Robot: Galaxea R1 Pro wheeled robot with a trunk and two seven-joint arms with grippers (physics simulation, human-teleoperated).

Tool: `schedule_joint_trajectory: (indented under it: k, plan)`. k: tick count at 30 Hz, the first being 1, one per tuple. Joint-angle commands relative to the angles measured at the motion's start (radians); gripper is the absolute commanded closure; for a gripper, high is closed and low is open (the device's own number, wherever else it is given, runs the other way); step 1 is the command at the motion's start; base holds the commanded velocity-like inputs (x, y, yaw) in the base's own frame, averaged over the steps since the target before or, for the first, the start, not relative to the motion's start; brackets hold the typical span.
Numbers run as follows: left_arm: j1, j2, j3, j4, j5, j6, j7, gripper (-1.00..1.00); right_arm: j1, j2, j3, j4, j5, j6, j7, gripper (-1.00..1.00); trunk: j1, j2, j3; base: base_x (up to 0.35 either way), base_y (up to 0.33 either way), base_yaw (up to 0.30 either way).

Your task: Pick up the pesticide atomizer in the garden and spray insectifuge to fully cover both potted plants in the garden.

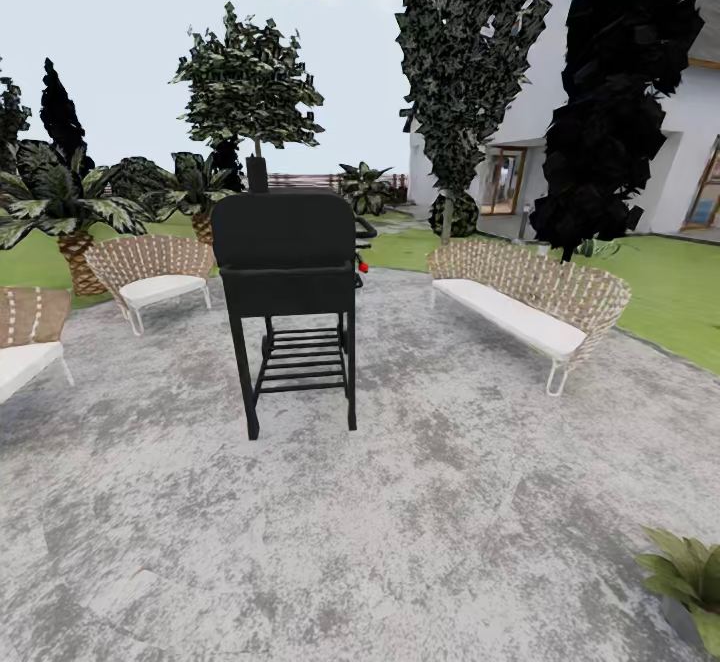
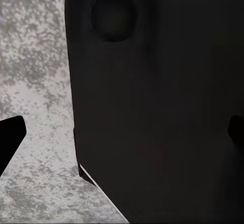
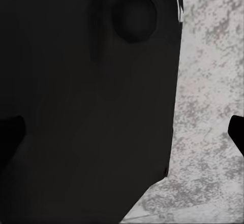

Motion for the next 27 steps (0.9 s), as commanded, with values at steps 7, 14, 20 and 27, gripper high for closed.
schedule_joint_trajectory:
  k: [7,14,20,27]
  plan:
    - [0.001,-0.002,-0.003,-0.004,-0.004,-0.003,-0.002,-1.00,-0.007,0.032,-0.004,-0.029,0.000,-0.002,0.002,-1.00,0.000,0.000,0.000,0.000,0.000,0.000]
    - [-0.004,0.009,-0.007,-0.039,-0.011,-0.006,-0.003,-1.00,-0.008,0.024,-0.001,-0.042,0.005,-0.033,-0.005,-1.00,0.000,0.000,0.000,0.000,0.000,0.000]
    - [-0.005,0.013,-0.010,-0.073,-0.015,-0.016,-0.004,-1.00,-0.008,-0.007,0.000,-0.055,0.005,-0.067,-0.006,-1.00,0.000,0.000,0.000,0.000,0.000,0.000]
    - [-0.012,0.010,-0.011,-0.112,-0.015,-0.055,-0.005,-1.00,-0.008,-0.047,-0.001,-0.094,0.005,-0.106,-0.006,-1.00,0.000,0.000,0.000,0.000,0.000,0.000]
